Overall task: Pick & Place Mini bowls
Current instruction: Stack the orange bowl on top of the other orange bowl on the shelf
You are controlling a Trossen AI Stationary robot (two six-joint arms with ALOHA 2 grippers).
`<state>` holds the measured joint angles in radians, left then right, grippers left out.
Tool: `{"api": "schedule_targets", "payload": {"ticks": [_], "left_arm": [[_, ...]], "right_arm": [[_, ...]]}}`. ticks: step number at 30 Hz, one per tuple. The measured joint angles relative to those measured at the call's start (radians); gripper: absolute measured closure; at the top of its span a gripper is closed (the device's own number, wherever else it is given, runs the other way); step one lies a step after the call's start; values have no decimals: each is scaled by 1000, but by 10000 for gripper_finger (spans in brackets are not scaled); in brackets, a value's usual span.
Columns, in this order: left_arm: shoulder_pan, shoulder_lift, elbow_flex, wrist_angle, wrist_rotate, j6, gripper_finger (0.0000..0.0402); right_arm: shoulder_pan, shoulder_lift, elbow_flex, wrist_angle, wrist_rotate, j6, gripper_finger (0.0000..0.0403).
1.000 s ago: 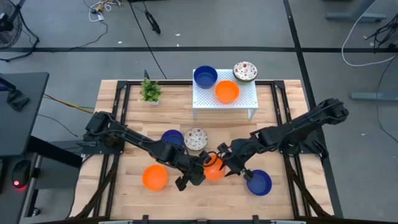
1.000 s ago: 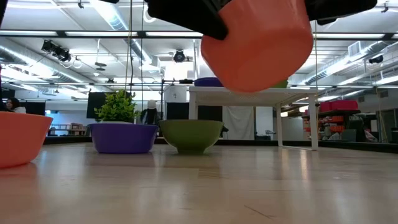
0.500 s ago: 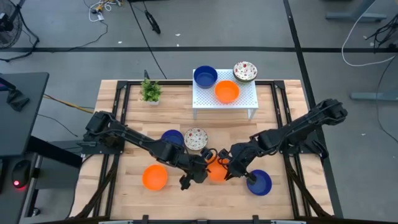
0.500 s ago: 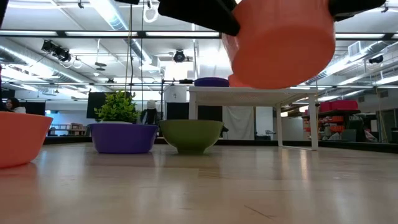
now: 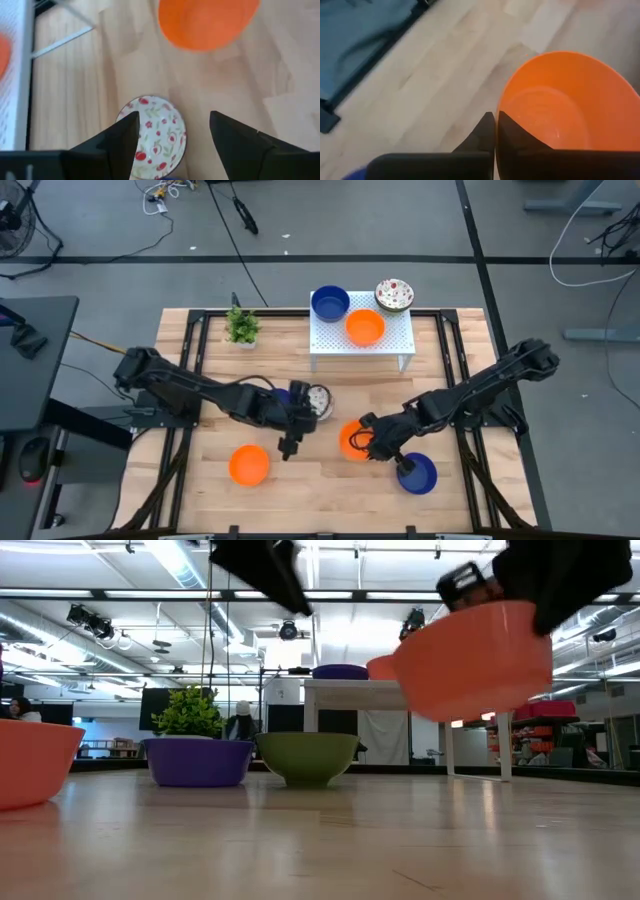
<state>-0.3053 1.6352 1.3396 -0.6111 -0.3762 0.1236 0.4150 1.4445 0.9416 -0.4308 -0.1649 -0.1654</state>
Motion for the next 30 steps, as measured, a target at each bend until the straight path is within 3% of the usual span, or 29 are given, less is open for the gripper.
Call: {"api": "schedule_targets", "payload": {"ticks": [3,7,10,12,17,22,30], "left_arm": [[8,-47,-154,101,-48,-55,170],[21,-93,-410,453,-97,-121,191],[24,-92,-561,743,-116,-178,204],[23,-80,-623,918,-120,-194,211],[23,-78,-672,1073,-128,-191,221],[21,-78,-672,1083,-120,-191,223],[20,-78,-672,1084,-118,-190,223]], "right_arm": [[31,-31,76,-109,124,-18,402],[44,-88,214,-274,343,-66,402],[-20,-122,315,-366,503,-109,402],[-103,-140,357,-390,541,-147,402],[-389,-157,377,-346,519,-235,403],[-648,-148,321,-304,332,-236,403],[-764,-137,258,-202,195,-234,403]]}}
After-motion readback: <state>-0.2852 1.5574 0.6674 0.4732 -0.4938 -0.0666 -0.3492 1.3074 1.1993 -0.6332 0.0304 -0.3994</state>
